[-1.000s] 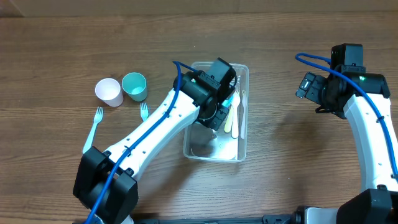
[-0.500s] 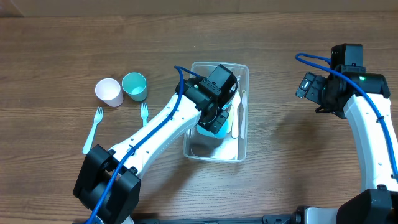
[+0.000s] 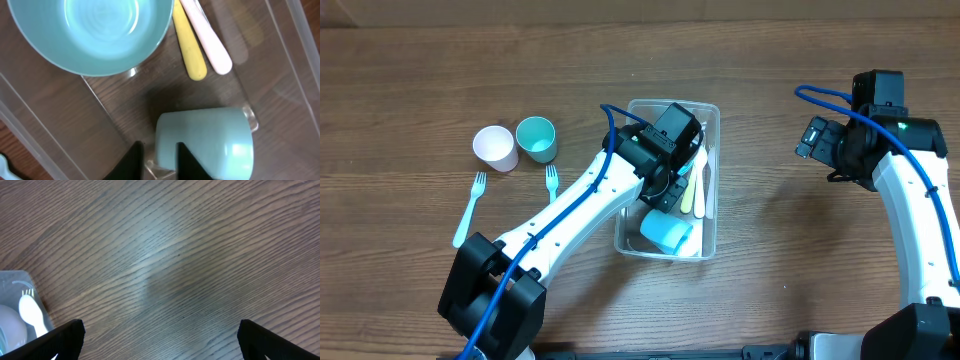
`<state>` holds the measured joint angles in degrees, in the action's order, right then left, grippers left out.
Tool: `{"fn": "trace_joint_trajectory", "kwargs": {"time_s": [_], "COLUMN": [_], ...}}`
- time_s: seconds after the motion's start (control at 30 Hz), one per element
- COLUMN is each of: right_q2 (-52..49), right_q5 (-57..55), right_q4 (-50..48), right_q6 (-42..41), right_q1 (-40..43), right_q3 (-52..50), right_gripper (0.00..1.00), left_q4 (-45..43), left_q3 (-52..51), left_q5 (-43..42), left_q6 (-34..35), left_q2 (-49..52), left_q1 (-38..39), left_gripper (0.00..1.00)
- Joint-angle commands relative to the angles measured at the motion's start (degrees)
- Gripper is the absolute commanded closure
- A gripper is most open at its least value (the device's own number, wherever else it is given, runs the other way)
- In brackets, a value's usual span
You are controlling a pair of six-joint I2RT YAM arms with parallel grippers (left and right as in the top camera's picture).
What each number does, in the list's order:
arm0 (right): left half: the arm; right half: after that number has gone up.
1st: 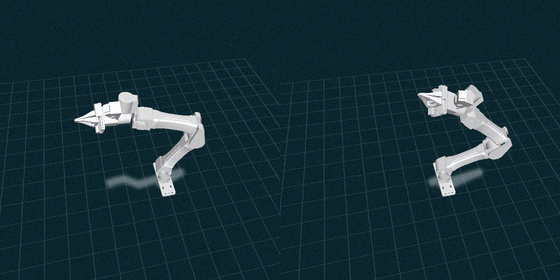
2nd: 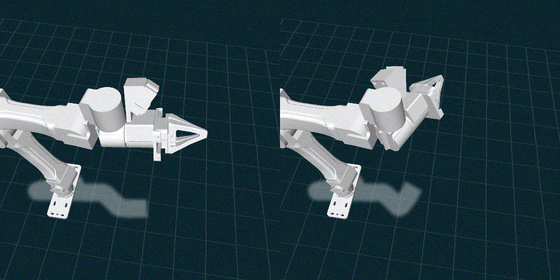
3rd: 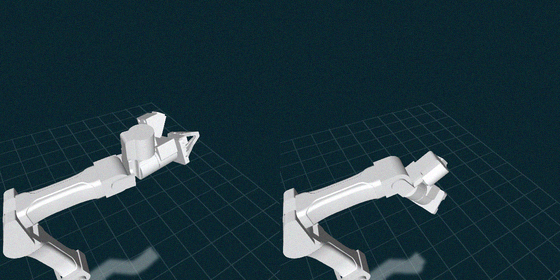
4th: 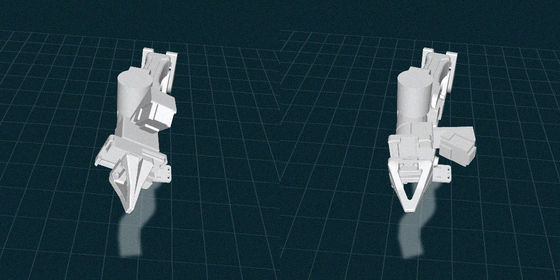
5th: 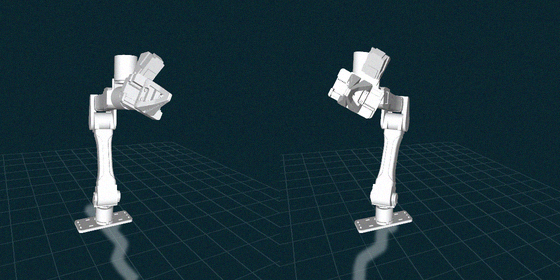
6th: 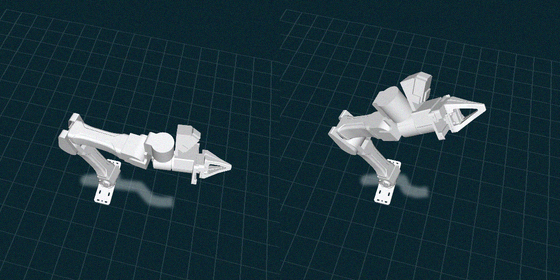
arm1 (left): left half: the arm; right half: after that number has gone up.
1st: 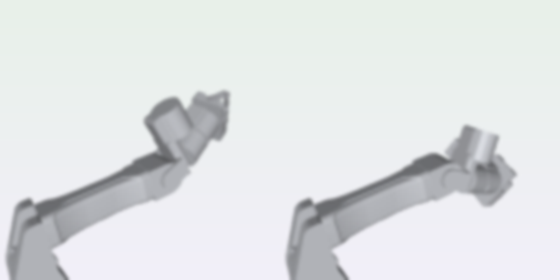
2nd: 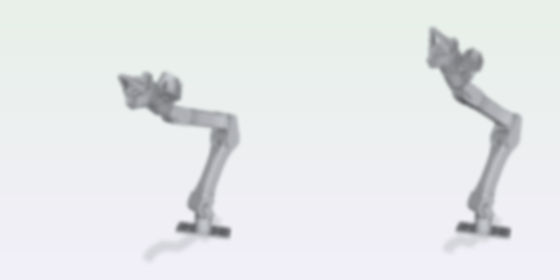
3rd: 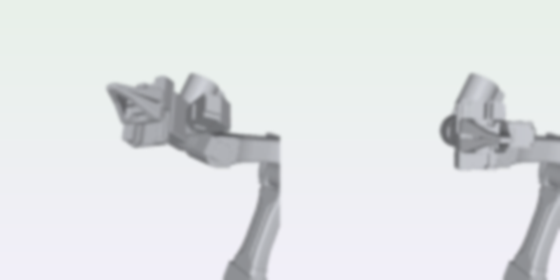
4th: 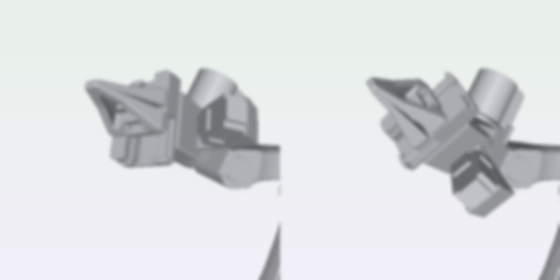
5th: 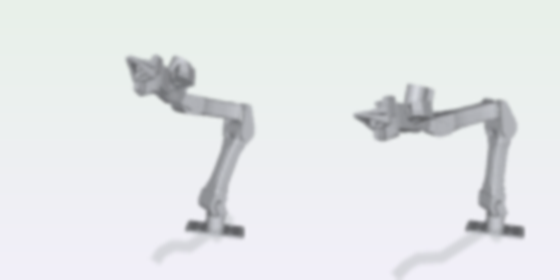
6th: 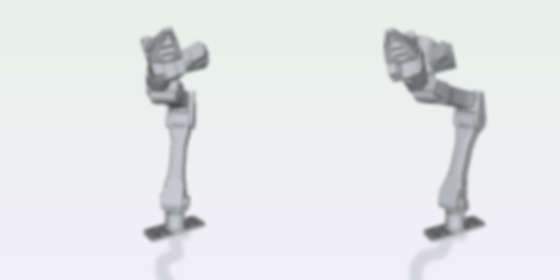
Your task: Pack container
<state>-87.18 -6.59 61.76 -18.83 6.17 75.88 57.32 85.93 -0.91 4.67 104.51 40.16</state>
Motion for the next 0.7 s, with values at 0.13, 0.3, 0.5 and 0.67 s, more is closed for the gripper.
{"fn": "trace_joint_trajectory", "kwargs": {"time_s": [0.13, 0.3, 0.5, 0.67], "right_q2": [1.36, 1.36, 1.36, 1.36], "right_q5": [-0.44, -0.44, -0.44, -0.44], "right_q4": [-0.13, -0.13, -0.13, -0.13], "right_q6": [0.15, 0.15, 0.15, 0.15], "right_q1": [0.00, 0.00, 0.00, 0.00], "right_q3": [1.25, 1.25, 1.25, 1.25], "right_gripper": [0.00, 0.00, 0.00, 0.00], "left_q4": [0.68, 6.71, 11.30, 9.44], "left_q3": [5.31, 9.84, 10.95, 10.95], "left_q5": [-5.11, -9.75, -9.40, 0.00], "left_q6": [-6.45, -8.57, -7.43, 0.72], "left_q2": [-0.37, -0.37, -0.37, -0.37], "left_q1": [0.31, 0.37, 3.91, 11.23], "left_gripper": [0.00, 0.00, 0.41, 0.44]}}
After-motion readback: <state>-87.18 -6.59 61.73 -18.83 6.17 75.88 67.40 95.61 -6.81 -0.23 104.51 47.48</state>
